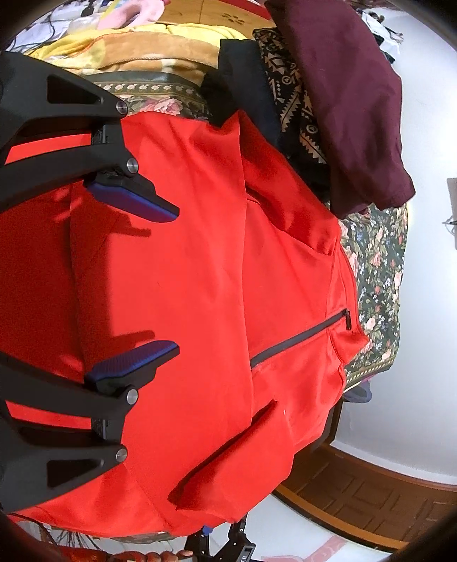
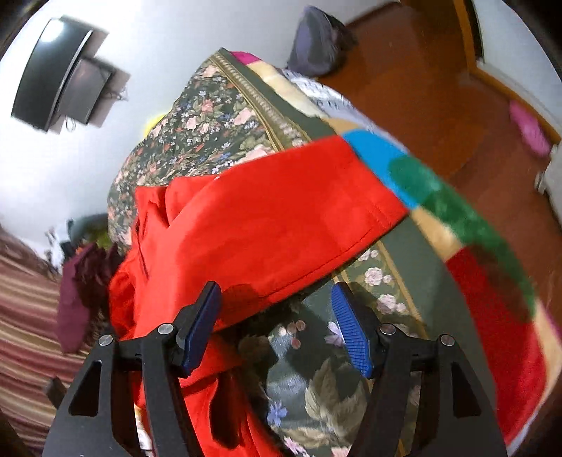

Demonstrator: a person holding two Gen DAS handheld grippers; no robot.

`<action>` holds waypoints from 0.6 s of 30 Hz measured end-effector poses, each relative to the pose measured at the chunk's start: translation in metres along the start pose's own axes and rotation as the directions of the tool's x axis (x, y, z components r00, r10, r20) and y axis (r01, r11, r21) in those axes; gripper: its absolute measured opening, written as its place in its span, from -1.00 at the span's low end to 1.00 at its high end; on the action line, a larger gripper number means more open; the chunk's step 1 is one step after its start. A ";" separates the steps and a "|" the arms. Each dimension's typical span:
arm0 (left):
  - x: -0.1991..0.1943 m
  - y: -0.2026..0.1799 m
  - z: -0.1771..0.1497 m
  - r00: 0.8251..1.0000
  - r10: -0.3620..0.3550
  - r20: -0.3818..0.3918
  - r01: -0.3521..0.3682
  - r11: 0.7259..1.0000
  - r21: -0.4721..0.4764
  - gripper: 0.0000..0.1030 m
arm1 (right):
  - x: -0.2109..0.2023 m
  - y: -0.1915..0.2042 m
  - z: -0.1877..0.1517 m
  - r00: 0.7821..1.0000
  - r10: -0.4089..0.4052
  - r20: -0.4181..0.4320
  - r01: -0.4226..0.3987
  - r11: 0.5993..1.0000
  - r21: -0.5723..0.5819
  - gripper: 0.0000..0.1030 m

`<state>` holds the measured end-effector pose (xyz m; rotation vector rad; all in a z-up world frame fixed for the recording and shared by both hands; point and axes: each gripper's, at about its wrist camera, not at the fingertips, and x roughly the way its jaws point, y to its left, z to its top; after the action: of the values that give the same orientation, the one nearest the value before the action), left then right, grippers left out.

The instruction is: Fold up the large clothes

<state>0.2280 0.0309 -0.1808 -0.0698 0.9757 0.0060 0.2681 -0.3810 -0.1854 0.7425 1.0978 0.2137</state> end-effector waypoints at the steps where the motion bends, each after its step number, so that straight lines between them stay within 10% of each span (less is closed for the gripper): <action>1: 0.001 0.001 0.000 1.000 0.000 -0.001 0.000 1.000 -0.004 0.33 | 0.001 0.001 0.001 1.000 0.009 0.006 -0.009 1.000 0.005 0.20; 6: 0.001 0.003 -0.001 1.000 0.000 -0.002 0.000 1.000 -0.017 0.33 | 0.010 0.009 0.012 0.999 0.016 0.034 -0.016 1.000 -0.001 0.04; 10: -0.003 0.006 -0.002 1.000 0.014 0.013 -0.014 1.000 -0.013 0.33 | 0.017 0.024 0.017 1.000 -0.005 0.020 0.007 0.996 -0.088 -0.88; 18: -0.018 0.021 -0.003 0.998 0.033 0.054 -0.032 0.999 -0.023 0.33 | -0.016 0.114 0.000 0.992 0.086 0.096 -0.046 0.934 -0.355 -0.91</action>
<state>0.2140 0.0521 -0.1686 -0.0739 0.9220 0.0485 0.2831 -0.3048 -0.1006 0.4628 0.8972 0.4113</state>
